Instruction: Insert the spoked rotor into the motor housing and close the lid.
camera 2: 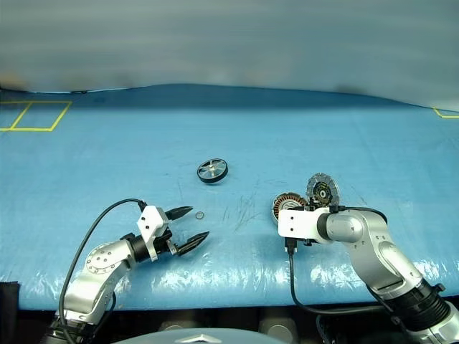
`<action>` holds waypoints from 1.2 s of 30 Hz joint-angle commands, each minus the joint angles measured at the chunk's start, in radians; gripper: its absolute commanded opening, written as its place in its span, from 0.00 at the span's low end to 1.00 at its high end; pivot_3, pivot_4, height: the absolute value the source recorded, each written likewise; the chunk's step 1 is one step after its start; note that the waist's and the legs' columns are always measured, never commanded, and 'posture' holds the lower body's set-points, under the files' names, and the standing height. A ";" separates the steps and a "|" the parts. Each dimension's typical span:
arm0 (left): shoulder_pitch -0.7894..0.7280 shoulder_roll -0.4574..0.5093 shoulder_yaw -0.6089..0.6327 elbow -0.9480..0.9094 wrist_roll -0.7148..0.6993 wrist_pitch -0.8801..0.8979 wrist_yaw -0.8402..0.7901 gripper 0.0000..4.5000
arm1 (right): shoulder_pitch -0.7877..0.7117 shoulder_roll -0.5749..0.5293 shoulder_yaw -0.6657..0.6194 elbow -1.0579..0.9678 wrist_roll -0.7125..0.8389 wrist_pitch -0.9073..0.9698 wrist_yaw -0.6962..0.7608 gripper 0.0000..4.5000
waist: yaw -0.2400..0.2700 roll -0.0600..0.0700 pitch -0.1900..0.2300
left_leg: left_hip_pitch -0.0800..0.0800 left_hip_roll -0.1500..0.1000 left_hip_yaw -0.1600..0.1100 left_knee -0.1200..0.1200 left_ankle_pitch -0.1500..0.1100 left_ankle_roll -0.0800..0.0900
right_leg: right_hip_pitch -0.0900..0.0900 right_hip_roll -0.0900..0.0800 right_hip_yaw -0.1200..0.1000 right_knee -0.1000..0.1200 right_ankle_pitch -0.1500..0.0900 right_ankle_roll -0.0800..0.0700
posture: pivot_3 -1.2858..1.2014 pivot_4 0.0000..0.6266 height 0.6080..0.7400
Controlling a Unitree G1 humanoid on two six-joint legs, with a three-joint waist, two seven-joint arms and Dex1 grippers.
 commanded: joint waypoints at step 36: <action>0.040 0.058 0.036 -0.054 -0.029 0.028 -0.012 1.00 | -0.417 0.200 0.344 0.160 -0.234 -0.689 0.176 0.48 | -0.001 0.002 0.002 | -0.013 -0.001 -0.005 0.004 0.002 -0.003 | -0.012 0.005 -0.007 0.005 0.000 0.001 | 0.52 0.24 1.00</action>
